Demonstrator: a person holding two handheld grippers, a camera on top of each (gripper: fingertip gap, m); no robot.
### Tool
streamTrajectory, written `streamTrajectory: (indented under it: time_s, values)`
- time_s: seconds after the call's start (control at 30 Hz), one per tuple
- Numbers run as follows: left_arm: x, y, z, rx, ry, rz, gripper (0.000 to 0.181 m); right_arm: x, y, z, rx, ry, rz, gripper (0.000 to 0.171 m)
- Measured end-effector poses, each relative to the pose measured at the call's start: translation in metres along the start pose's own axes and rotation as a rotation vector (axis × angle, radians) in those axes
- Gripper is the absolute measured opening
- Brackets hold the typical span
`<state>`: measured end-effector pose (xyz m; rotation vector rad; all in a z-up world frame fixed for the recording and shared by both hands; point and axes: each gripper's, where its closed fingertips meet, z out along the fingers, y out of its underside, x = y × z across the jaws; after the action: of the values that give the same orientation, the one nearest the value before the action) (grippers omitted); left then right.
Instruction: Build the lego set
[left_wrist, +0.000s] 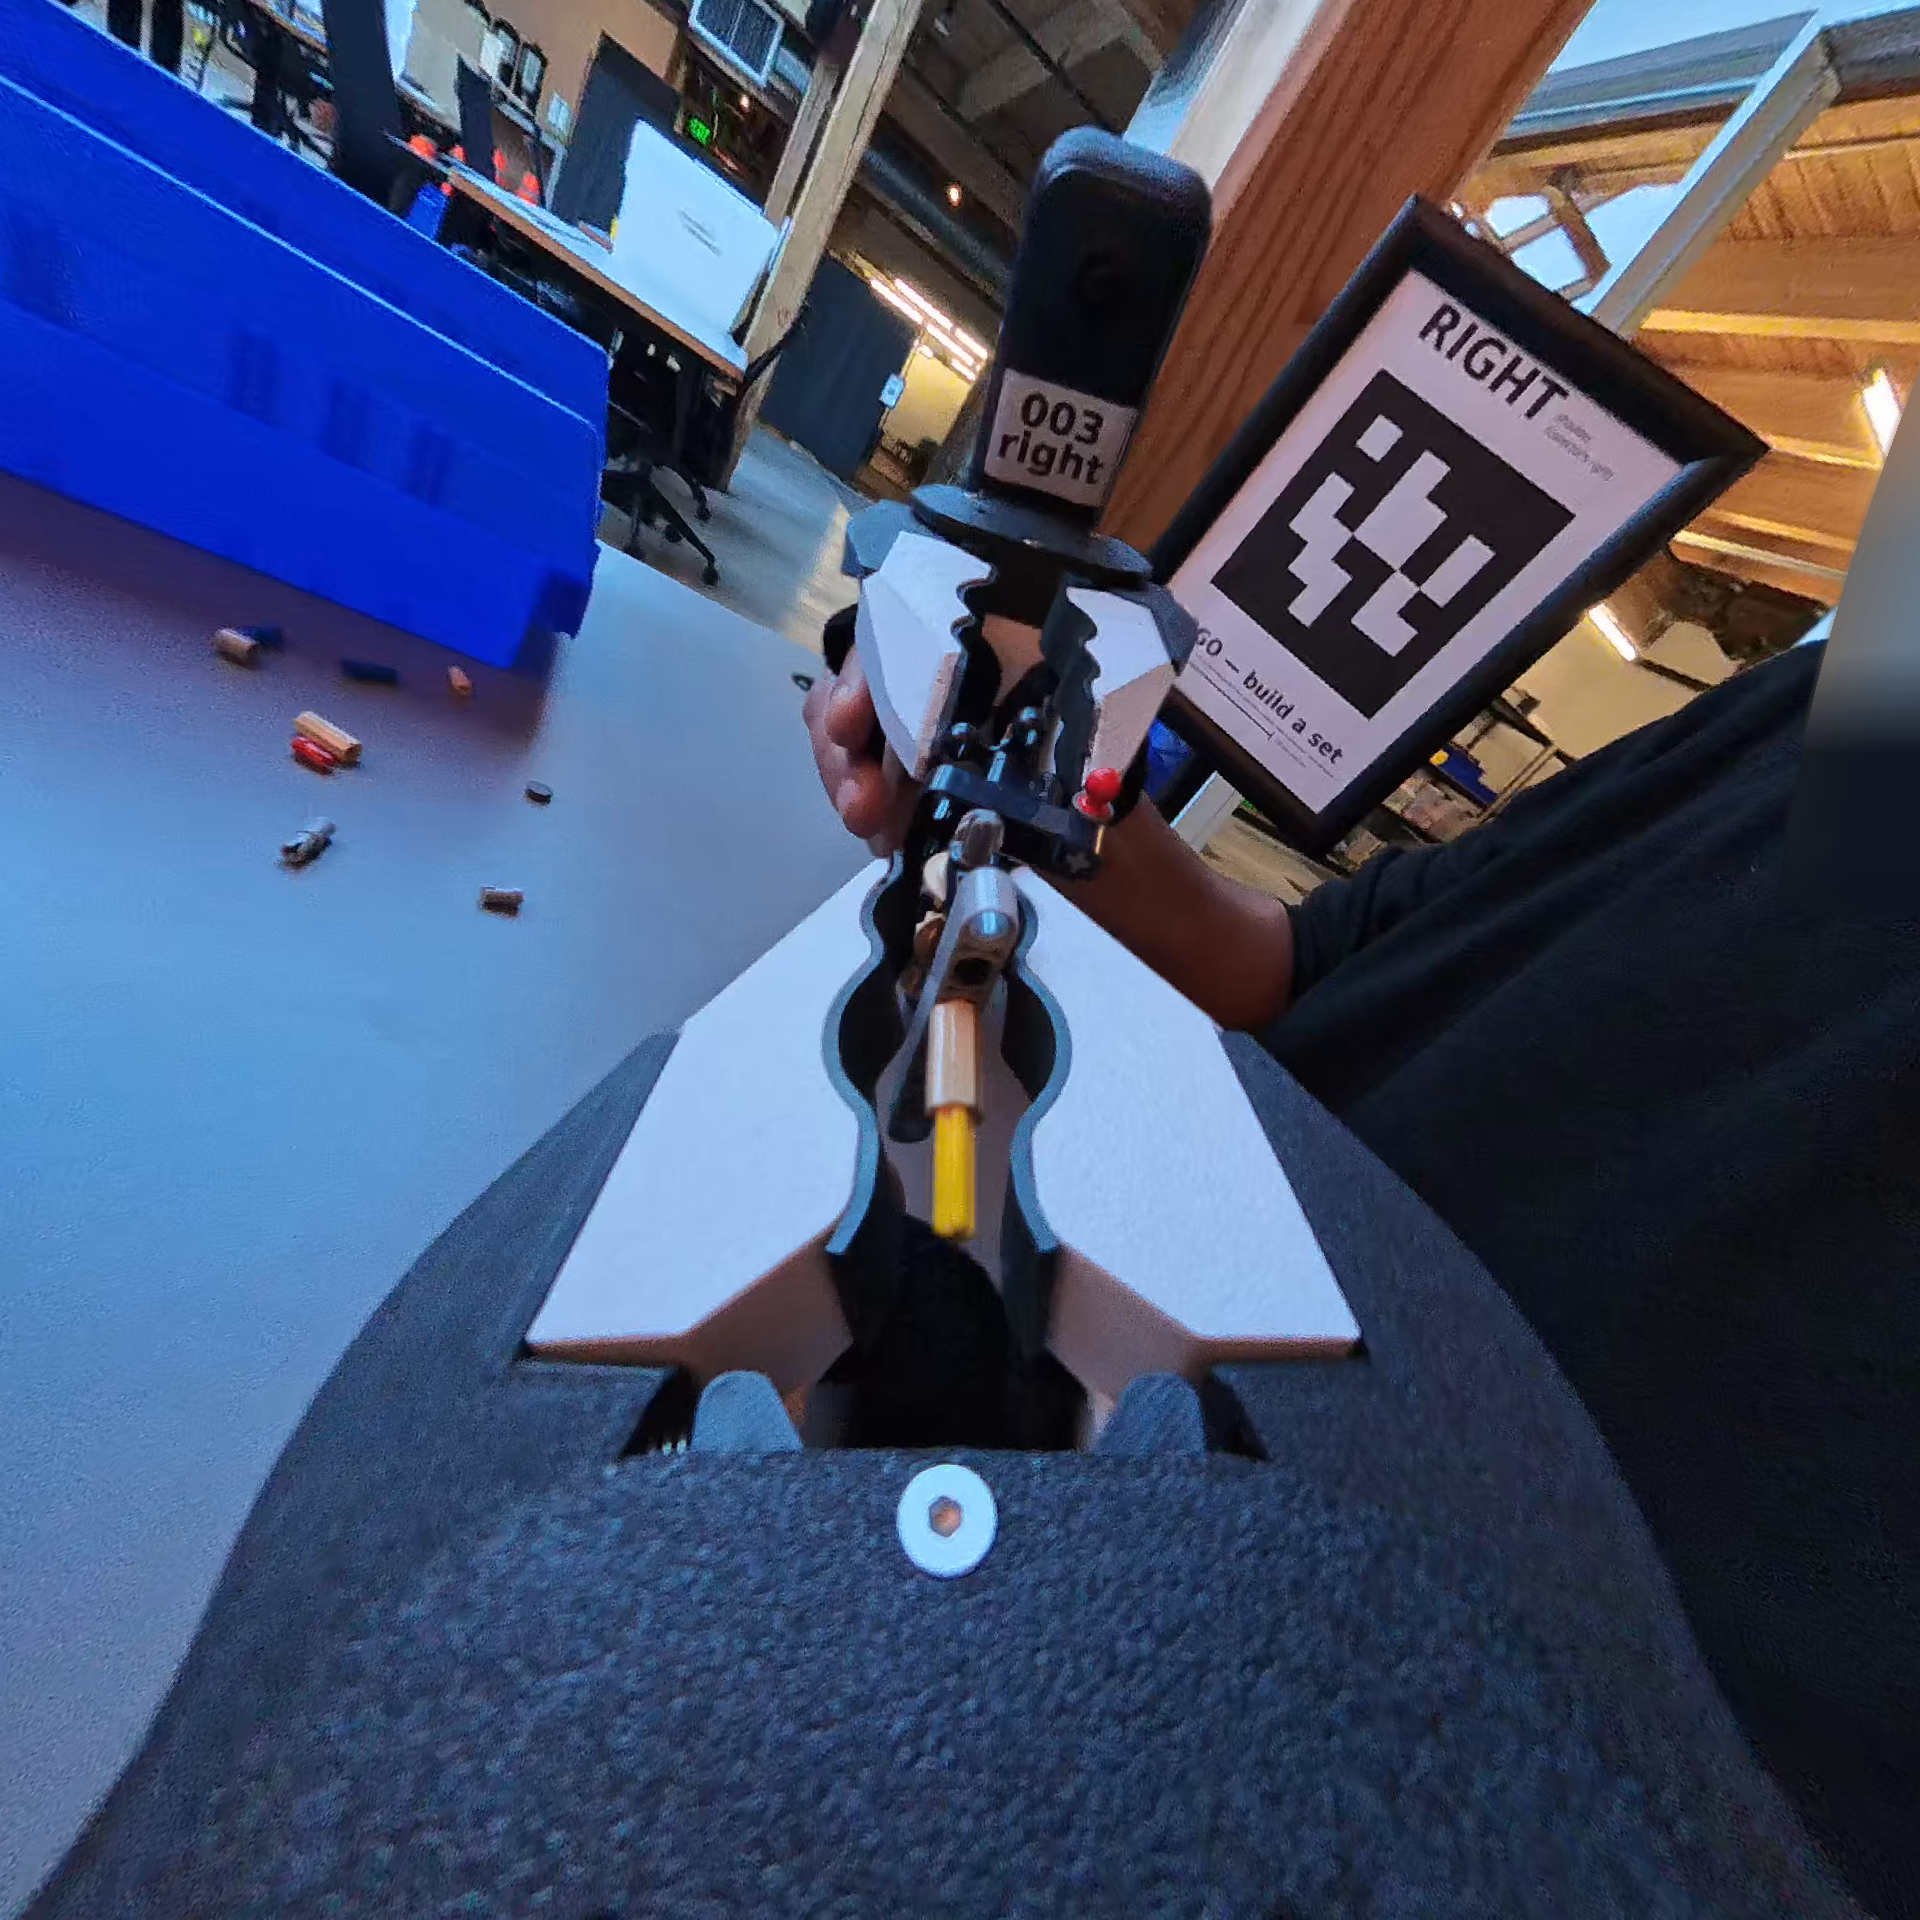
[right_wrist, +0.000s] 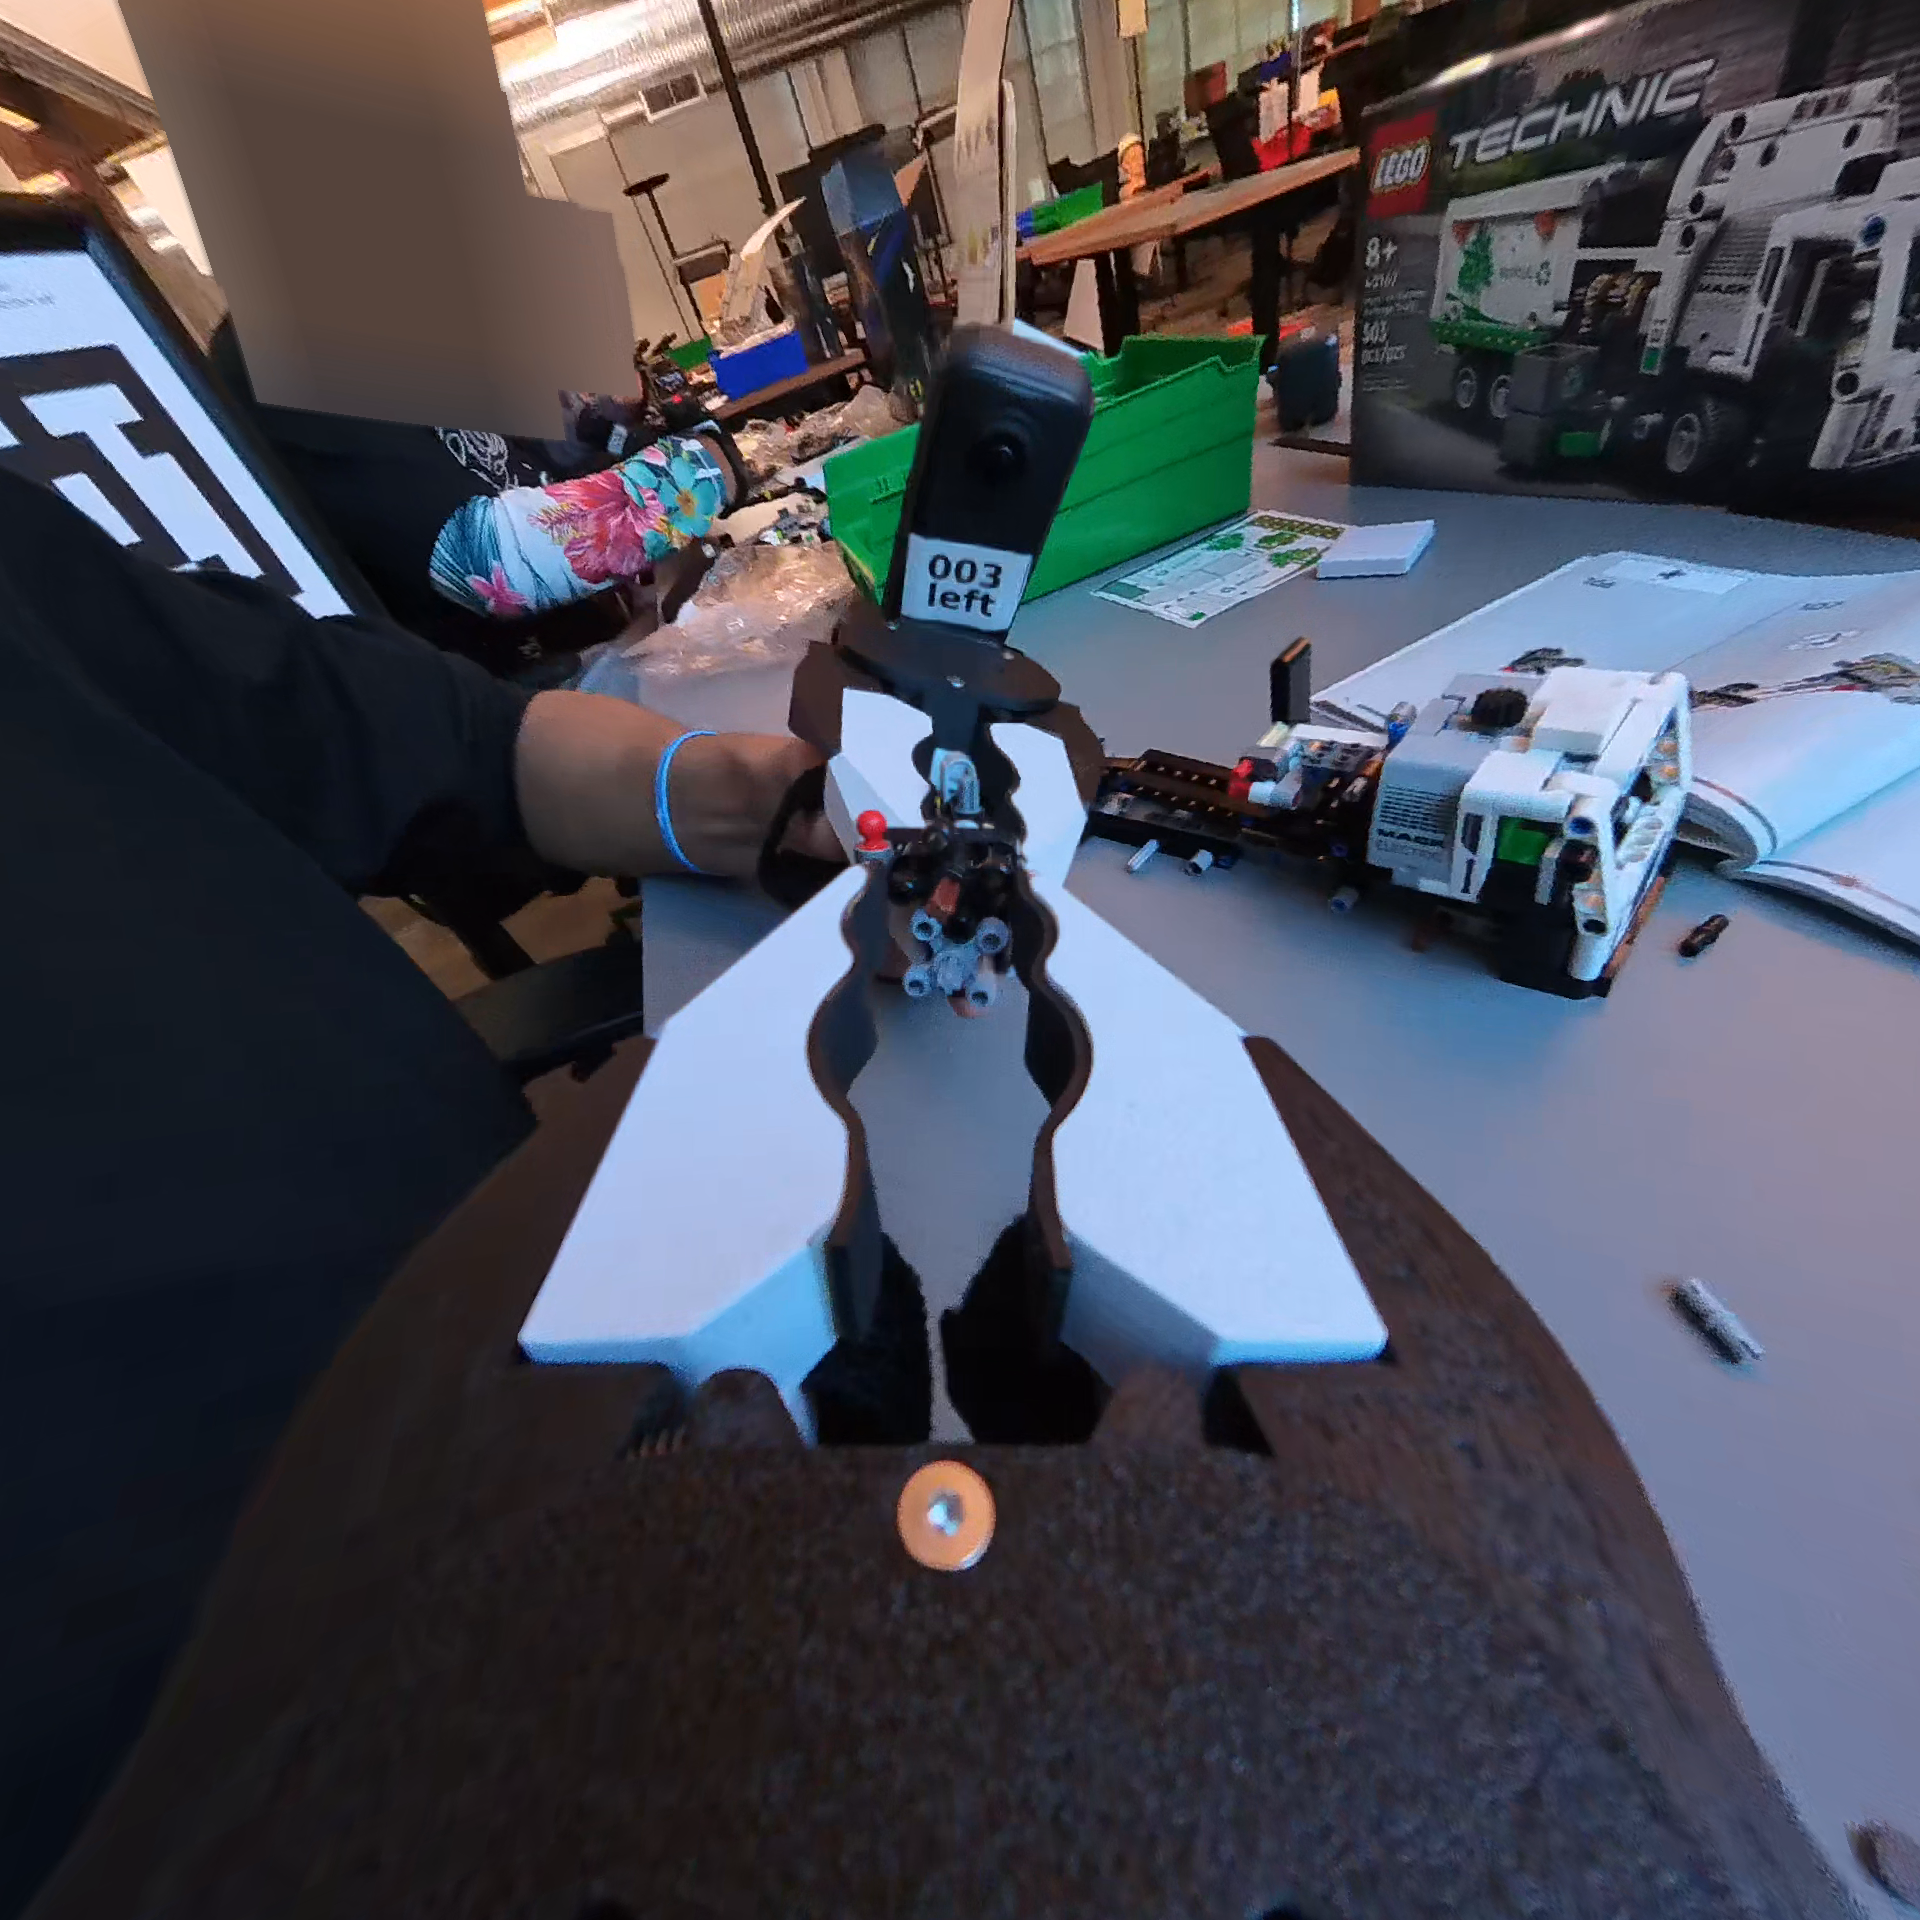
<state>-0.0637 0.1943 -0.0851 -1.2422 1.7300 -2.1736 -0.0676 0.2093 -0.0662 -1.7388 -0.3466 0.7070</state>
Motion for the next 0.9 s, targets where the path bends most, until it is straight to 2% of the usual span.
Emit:
streamTrajectory:
  time_s: [0.13, 0.23, 0.37, 0.53, 0.67, 0.9]
  values:
    - [0.006, -0.002, -0.002, 0.01, 0.042, -0.043, 0.011, 0.0, -0.016, -0.02, 0.119, 0.004, -0.037, 0.025]
    - [0.008, -0.011, -0.008, 0.075, 0.074, -0.086, 0.011, 0.007, -0.009, -0.038, 0.099, 0.049, -0.058, 0.025]
    - [0.026, -0.027, -0.017, 0.186, 0.204, -0.099, 0.01, -0.015, -0.006, -0.029, 0.1, 0.103, -0.174, 0.022]
    - [0.046, -0.033, -0.02, 0.231, 0.254, 0.04, 0.011, -0.046, -0.036, -0.015, 0.257, 0.25, -0.303, 0.014]
    - [0.053, -0.024, -0.016, 0.171, 0.183, 0.255, 0.011, -0.053, -0.039, -0.007, 0.206, 0.309, -0.382, 0.015]
    - [0.053, -0.012, -0.01, 0.101, 0.117, 0.418, 0.011, -0.059, -0.031, -0.001, 0.183, 0.235, -0.392, 0.008]
